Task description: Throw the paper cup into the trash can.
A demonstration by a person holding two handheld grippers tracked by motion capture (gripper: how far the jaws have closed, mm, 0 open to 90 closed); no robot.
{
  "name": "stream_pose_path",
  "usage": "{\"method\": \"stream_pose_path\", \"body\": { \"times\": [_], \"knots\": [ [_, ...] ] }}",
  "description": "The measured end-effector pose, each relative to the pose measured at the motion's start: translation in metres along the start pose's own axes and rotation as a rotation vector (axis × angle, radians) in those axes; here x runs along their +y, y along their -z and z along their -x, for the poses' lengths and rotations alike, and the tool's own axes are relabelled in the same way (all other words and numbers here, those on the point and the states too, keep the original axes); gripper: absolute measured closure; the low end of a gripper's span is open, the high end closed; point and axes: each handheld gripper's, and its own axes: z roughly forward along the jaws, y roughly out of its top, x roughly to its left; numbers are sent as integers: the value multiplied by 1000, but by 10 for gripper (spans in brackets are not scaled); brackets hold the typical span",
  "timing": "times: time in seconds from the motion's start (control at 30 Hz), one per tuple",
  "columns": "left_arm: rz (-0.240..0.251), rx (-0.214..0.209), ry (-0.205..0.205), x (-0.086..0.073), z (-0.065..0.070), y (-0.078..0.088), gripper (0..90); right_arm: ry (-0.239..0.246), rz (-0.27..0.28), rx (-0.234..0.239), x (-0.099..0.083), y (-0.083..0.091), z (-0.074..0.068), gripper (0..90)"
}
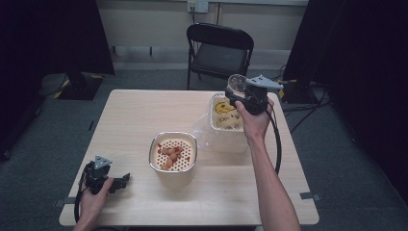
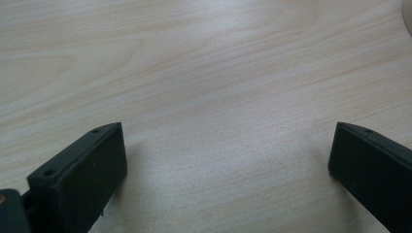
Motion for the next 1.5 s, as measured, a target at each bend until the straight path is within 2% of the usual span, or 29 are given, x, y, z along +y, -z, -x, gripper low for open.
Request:
{"method": "stream_pose_path", "body": {
  "times": [0.13, 0.27, 0.33, 0.37, 0.4, 0.43, 0.47, 0.5, 0.6, 0.63, 0.93, 1.03, 1.1, 1.2, 1.3, 1.5],
  "knots": [
    [0, 0, 1, 0, 0, 0, 0, -24, -21, -9, -4, -5, 6, 427],
    [0, 0, 0, 0, 0, 0, 0, -23, -43, -19, -6, -11, 9, 415],
    [0, 0, 0, 0, 0, 0, 0, -22, -47, -19, -6, -14, 10, 376],
    [0, 0, 0, 0, 0, 0, 0, -24, -48, -18, -7, -15, 11, 317],
    [0, 0, 0, 0, 0, 0, 0, -24, -48, -18, -7, -15, 11, 317],
    [0, 0, 1, 0, 0, 0, 0, -27, -53, -18, -7, -16, 11, 264],
    [0, 0, 0, 0, 0, 0, 0, -30, -64, -18, -8, -17, 11, 260],
    [0, 0, 1, 0, 0, 0, 0, -37, -69, -8, -9, -19, 12, 214],
    [0, 0, 1, 0, 0, 0, 0, -32, -79, -5, -9, -20, 11, 194],
    [1, 0, 1, 0, 0, 0, 0, -33, -79, -3, -10, -20, 10, 158],
    [0, 0, 1, 0, 0, 0, 0, -18, -76, 10, -8, -15, 6, 141],
    [0, 0, 1, 0, 0, 0, 0, -12, -73, 15, -11, -11, 4, 164],
    [0, 0, 1, 0, 0, 0, 0, -25, -62, 38, -14, -10, 1, 167],
    [0, -1, 0, 0, 0, 0, 0, -8, -62, 48, -17, -5, -4, 169],
    [1, -1, 0, 0, 0, 0, 0, -29, -67, 67, -18, 6, -5, 169],
    [0, -1, 0, 0, 0, 0, 0, -10, -75, 64, -22, 22, -7, 169]
  ]
}}
